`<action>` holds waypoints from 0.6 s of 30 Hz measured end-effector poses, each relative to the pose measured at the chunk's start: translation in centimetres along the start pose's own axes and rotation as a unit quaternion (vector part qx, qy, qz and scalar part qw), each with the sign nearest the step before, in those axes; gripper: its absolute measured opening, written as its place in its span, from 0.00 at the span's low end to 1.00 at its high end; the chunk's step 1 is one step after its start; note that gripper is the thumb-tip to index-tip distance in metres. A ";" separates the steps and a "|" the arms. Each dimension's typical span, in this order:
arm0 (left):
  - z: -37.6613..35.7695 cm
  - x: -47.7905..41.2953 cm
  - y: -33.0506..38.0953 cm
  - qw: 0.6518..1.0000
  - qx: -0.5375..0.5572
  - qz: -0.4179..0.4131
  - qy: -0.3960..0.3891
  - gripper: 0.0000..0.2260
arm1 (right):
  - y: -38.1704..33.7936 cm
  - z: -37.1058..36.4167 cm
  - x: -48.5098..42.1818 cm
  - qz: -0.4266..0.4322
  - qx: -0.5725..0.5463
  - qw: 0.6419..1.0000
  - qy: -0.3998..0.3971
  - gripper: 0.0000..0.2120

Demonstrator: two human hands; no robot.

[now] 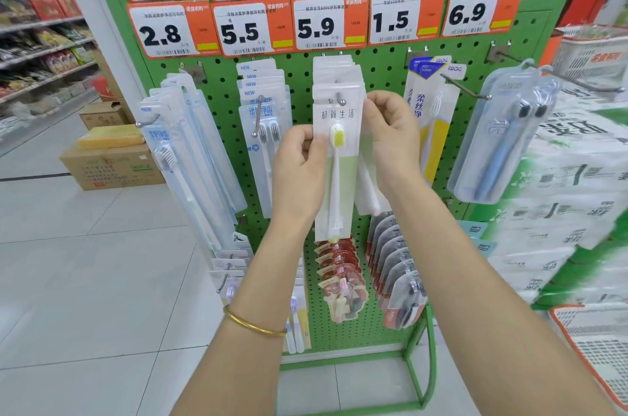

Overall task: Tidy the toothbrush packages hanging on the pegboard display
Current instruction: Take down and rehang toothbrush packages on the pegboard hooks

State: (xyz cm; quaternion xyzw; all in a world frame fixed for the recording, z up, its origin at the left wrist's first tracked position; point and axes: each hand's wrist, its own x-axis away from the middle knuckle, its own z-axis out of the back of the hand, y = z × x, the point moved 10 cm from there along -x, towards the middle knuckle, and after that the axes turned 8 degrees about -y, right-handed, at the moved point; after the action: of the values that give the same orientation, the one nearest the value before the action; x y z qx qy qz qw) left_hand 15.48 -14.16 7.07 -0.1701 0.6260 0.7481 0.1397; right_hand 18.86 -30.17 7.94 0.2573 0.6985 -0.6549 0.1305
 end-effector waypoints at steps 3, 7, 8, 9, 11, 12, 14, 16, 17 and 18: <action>-0.1 -0.1 -0.2 1.000 -0.003 0.009 0.002 0.07 | -0.2 -0.1 0.0 0.010 0.003 1.000 0.000 0.07; -0.2 -0.3 -0.4 1.000 -0.008 0.017 0.002 0.07 | -0.2 -0.1 0.2 0.015 -0.014 1.000 0.004 0.07; -0.1 -0.3 -0.4 1.000 -0.008 0.016 0.002 0.06 | -0.2 -0.2 0.3 0.014 -0.021 1.000 0.004 0.07; -0.1 -0.3 -0.4 1.000 -0.006 0.016 0.001 0.06 | -0.1 -0.3 0.2 0.011 -0.029 1.000 0.002 0.07; -0.1 -0.3 -0.4 1.000 -0.002 0.019 -0.001 0.05 | -0.1 -0.4 0.1 0.009 -0.046 0.999 -0.001 0.06; -0.1 -0.3 -0.5 1.000 -0.001 0.020 -0.002 0.05 | -0.1 -0.4 0.0 0.008 -0.053 0.999 0.000 0.06; -0.1 -0.3 -0.4 1.000 -0.003 0.022 -0.001 0.05 | 0.1 0.0 0.0 0.003 -0.057 0.998 0.014 0.06; 0.0 -0.2 -0.3 1.000 -0.007 0.022 0.001 0.05 | 0.4 0.7 0.2 -0.008 -0.049 0.998 0.035 0.07; 0.0 -0.2 -0.3 1.000 -0.009 0.021 0.002 0.05 | 0.5 1.1 0.4 -0.011 -0.044 0.998 0.046 0.07; 0.0 -0.2 -0.3 1.000 -0.011 0.021 0.002 0.05 | 0.5 1.5 0.7 -0.012 -0.040 0.997 0.060 0.08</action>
State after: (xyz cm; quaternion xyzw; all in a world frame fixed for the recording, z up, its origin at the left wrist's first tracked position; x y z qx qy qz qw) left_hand 15.75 -14.06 6.86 -0.1599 0.6216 0.7573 0.1204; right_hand 18.33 -31.49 7.01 0.2829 0.7335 -0.6114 0.0906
